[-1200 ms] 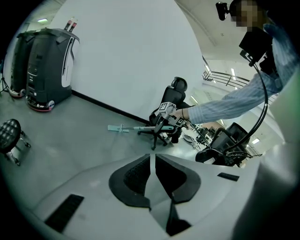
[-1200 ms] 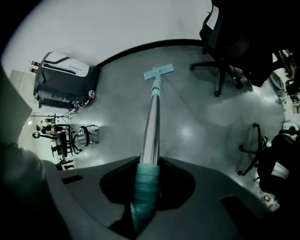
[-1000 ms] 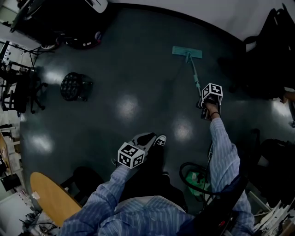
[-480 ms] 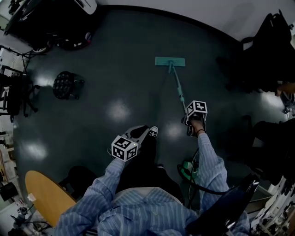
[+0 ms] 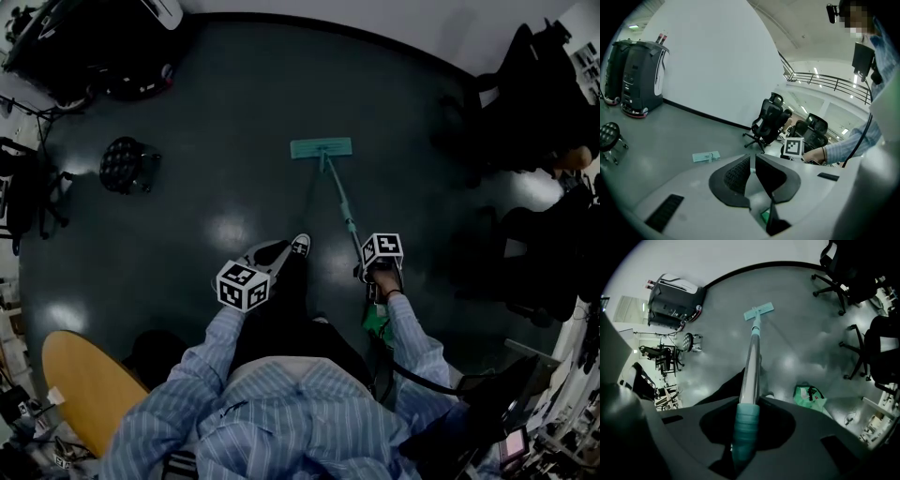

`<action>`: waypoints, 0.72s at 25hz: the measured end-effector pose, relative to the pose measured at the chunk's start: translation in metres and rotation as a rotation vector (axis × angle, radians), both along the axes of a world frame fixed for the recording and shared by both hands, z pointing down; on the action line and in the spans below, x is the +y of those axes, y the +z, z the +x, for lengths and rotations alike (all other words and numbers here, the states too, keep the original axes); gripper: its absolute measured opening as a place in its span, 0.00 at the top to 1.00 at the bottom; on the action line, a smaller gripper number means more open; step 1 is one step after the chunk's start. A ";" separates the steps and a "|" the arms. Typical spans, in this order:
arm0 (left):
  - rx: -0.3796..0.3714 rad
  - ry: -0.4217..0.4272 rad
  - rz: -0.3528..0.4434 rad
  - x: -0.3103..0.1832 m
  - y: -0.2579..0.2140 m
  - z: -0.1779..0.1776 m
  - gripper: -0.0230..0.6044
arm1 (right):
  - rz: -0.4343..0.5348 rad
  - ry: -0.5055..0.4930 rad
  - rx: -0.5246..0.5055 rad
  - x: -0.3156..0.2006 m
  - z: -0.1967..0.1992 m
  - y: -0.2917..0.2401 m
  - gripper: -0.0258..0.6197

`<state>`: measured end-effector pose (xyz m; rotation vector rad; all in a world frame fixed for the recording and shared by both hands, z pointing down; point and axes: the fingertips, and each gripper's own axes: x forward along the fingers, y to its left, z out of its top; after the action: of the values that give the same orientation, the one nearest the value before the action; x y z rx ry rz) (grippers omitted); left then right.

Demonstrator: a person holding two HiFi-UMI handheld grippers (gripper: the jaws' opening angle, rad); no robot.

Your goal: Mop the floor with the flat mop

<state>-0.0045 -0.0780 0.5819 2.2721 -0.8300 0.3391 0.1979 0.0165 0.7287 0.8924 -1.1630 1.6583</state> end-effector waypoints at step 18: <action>0.030 -0.050 0.032 0.213 -0.015 -0.008 0.91 | -0.026 -0.054 -0.009 0.305 0.013 -0.012 0.85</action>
<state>-0.0126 0.1348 0.5670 2.2759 -0.8815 0.2700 0.2107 0.3215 0.7165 0.8316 -1.1590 1.6317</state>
